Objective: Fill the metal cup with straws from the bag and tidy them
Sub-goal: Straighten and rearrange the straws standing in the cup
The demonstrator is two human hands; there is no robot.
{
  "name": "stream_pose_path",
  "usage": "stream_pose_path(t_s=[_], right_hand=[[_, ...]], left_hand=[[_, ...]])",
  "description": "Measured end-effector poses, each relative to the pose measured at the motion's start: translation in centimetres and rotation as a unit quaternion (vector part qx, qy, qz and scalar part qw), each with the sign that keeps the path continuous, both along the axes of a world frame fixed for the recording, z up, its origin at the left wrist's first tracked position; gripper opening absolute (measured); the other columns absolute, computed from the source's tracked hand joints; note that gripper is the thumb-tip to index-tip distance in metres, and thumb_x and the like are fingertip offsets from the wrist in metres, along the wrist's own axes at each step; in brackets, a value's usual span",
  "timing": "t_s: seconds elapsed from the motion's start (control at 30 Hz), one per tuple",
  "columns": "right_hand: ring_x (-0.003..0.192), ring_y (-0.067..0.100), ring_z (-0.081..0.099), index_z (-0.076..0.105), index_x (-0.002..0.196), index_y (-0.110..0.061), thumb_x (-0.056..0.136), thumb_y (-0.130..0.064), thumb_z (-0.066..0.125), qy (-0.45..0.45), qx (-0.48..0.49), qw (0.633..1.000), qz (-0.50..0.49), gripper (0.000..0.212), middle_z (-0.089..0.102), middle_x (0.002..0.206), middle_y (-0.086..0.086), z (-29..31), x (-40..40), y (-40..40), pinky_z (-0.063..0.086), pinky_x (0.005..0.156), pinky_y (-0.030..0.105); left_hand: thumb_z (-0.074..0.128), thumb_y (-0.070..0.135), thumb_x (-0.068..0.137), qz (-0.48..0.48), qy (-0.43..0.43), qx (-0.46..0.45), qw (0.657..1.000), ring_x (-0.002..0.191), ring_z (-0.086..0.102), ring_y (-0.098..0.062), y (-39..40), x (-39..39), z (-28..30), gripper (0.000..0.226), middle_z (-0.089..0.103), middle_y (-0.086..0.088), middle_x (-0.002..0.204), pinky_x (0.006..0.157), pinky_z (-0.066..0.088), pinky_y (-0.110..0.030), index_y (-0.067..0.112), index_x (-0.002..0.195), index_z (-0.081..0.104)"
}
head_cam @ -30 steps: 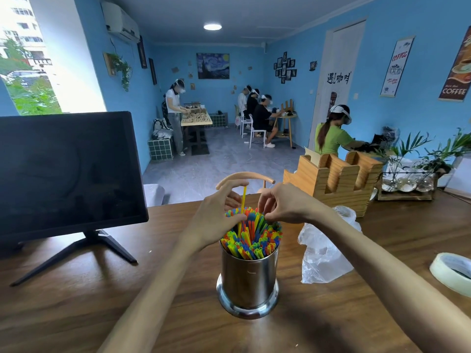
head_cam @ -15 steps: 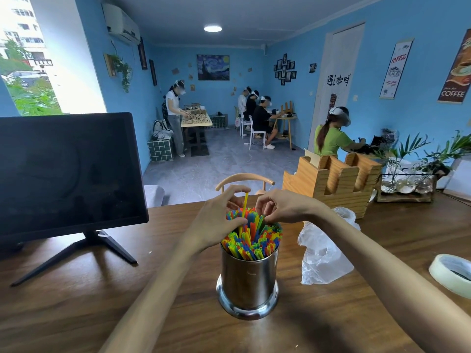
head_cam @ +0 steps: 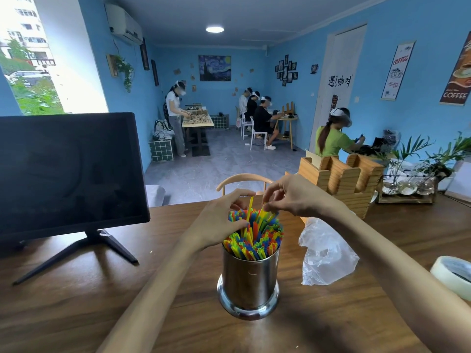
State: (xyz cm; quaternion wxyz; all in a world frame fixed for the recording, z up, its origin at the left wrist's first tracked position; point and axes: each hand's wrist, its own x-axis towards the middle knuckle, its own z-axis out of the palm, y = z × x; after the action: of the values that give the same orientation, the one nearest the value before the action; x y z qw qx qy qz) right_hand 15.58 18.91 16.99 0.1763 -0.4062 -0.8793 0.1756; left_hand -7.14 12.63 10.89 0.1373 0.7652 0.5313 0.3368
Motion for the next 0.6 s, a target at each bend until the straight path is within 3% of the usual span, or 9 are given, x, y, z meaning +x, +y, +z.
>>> stream_pose_path(t_s=[0.17, 0.3, 0.4, 0.5, 0.6], right_hand=[[0.053, -0.004, 0.062, 0.076, 0.095, -0.017, 0.087, -0.014, 0.081, -0.006, -0.016, 0.999, 0.039, 0.010, 0.074, 0.088, -0.004, -0.1, -0.4, -0.5, 0.047, 0.047, 0.016], [0.061, 0.007, 0.067, 0.076, 0.091, -0.020, 0.086, -0.009, 0.080, 0.015, -0.004, 0.999, 0.048, 0.012, 0.074, 0.090, -0.005, 0.0, -0.2, -0.6, 0.049, 0.049, 0.018], [0.065, -0.005, 0.066, 0.077, 0.084, -0.022, 0.084, -0.009, 0.081, 0.034, 0.021, 0.997, 0.063, 0.013, 0.074, 0.085, -0.011, 0.3, 0.0, -0.6, 0.046, 0.050, 0.010], [0.058, -0.001, 0.065, 0.078, 0.081, -0.020, 0.083, -0.010, 0.083, 0.064, 0.006, 0.995, 0.073, 0.011, 0.073, 0.080, -0.014, 0.2, -0.2, -0.4, 0.047, 0.048, 0.014], [0.053, 0.009, 0.064, 0.074, 0.082, -0.018, 0.084, -0.010, 0.081, 0.116, -0.006, 0.990, 0.081, 0.010, 0.073, 0.086, -0.013, -0.3, -0.1, -0.3, 0.051, 0.053, 0.020]], left_hand=[[0.078, 0.030, 0.087, -0.015, -0.003, -0.006, 1.000, 0.112, 0.061, -0.004, 0.0, 0.2, 0.2, 0.062, 0.065, 0.011, 0.118, 0.102, 0.052, -0.042, 0.056, 0.134, 0.047], [0.077, 0.032, 0.089, -0.019, -0.012, -0.007, 1.000, 0.113, 0.060, -0.004, 0.0, 0.2, 0.1, 0.058, 0.064, 0.011, 0.120, 0.103, 0.051, -0.040, 0.053, 0.136, 0.049], [0.076, 0.037, 0.090, -0.020, -0.015, 0.004, 1.000, 0.115, 0.053, 0.009, 0.1, 0.3, 0.2, 0.055, 0.058, 0.014, 0.122, 0.103, 0.046, -0.028, 0.049, 0.137, 0.049], [0.074, 0.042, 0.090, -0.027, -0.012, 0.002, 1.000, 0.111, 0.047, 0.023, 0.3, 0.7, 0.5, 0.051, 0.057, 0.021, 0.118, 0.093, 0.040, -0.013, 0.047, 0.135, 0.051], [0.074, 0.042, 0.090, -0.016, -0.033, 0.004, 0.999, 0.105, 0.050, 0.025, 0.8, 1.1, 0.5, 0.033, 0.062, 0.026, 0.106, 0.083, 0.038, -0.010, 0.039, 0.121, 0.064]])
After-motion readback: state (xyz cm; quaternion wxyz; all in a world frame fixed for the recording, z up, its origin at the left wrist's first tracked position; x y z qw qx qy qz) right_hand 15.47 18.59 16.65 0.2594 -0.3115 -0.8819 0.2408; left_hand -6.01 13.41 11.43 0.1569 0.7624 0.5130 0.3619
